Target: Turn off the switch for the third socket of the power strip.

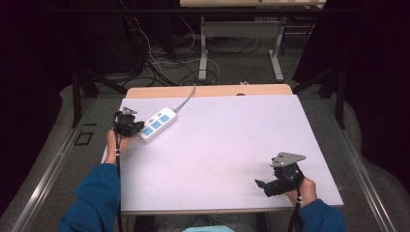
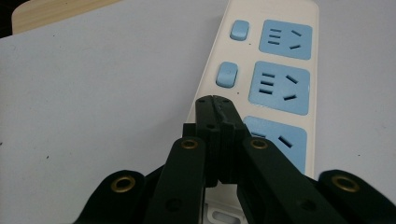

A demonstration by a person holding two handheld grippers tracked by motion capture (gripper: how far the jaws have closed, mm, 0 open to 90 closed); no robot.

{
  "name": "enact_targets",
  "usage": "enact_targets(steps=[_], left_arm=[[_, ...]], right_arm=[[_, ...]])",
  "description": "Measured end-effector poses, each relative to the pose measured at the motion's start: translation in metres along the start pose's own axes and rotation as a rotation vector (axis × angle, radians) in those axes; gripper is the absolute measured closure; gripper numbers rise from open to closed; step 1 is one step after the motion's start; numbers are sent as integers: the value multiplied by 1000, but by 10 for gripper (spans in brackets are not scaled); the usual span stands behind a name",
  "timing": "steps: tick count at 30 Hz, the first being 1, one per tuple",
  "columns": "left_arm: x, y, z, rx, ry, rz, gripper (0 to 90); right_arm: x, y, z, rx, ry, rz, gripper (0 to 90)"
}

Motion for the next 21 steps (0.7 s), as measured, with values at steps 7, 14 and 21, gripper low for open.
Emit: enact_targets(steps=[7, 14, 21], left_arm=[[1, -1, 0, 8, -7, 5, 900], [0, -1, 0, 14, -5, -3, 900], [0, -1, 0, 16, -8, -13, 900]], right_arm=[[0, 0, 0, -3, -2, -1, 29], [0, 0, 0, -2, -2, 1, 29], [0, 0, 0, -2, -2, 0, 29]])
Point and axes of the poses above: each handheld gripper's, and its own axes: x roughly backward along the jaws, y roughly out of its top, z roughly to its left, the point moved 4 cm from there along -x, roughly forward along the jaws, and after that the axes turned 3 degrees about -y, right-handed, at the moved point
